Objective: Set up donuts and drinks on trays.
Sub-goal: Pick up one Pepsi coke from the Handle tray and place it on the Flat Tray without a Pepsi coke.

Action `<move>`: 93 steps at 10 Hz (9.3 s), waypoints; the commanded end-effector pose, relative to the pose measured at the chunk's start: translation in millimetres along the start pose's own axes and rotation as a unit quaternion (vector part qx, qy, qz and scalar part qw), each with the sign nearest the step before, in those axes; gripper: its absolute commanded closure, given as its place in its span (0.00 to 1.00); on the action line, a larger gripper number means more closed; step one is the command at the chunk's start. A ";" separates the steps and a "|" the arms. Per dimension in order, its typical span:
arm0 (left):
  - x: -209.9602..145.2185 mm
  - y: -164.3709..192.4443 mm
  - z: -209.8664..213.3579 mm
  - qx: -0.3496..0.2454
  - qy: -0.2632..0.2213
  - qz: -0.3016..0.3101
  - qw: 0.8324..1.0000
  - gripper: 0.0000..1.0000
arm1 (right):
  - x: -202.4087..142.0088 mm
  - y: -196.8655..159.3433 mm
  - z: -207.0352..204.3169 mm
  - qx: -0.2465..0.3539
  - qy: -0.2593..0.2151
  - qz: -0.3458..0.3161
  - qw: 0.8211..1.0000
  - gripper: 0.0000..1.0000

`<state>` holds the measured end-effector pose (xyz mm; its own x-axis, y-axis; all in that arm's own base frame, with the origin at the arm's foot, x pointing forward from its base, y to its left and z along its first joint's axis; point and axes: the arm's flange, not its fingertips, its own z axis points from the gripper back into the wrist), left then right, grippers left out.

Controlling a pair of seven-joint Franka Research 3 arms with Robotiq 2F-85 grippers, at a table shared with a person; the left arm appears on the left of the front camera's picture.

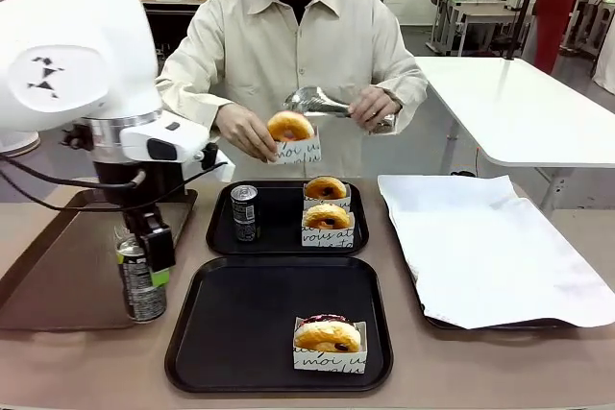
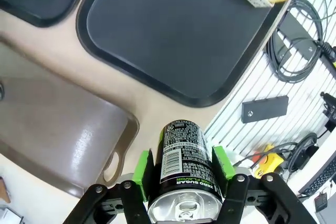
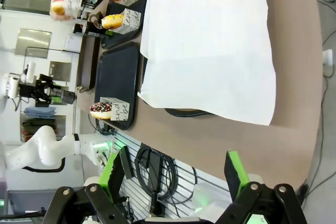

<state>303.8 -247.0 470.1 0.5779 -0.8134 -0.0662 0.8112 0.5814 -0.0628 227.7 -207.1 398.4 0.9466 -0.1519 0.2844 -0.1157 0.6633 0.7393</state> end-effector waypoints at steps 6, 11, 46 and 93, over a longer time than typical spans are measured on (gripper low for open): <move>50.2 -0.8 3.5 -0.017 0.020 0.013 1.000 0.42 | 1.8 -1.4 -1.6 0.013 -0.011 0.007 1.000 0.00; -11.6 -9.0 4.4 0.005 0.032 -0.014 0.999 0.42 | 1.8 -1.4 -1.6 0.013 -0.011 0.007 1.000 0.00; 61.0 -12.8 32.3 -0.019 -0.101 0.125 0.987 0.09 | 1.8 -1.4 -1.6 0.013 -0.011 0.007 1.000 0.00; -348.5 325.6 -67.6 -0.504 -0.334 0.334 0.723 0.09 | 1.8 -1.4 -1.6 0.013 -0.011 0.007 1.000 0.00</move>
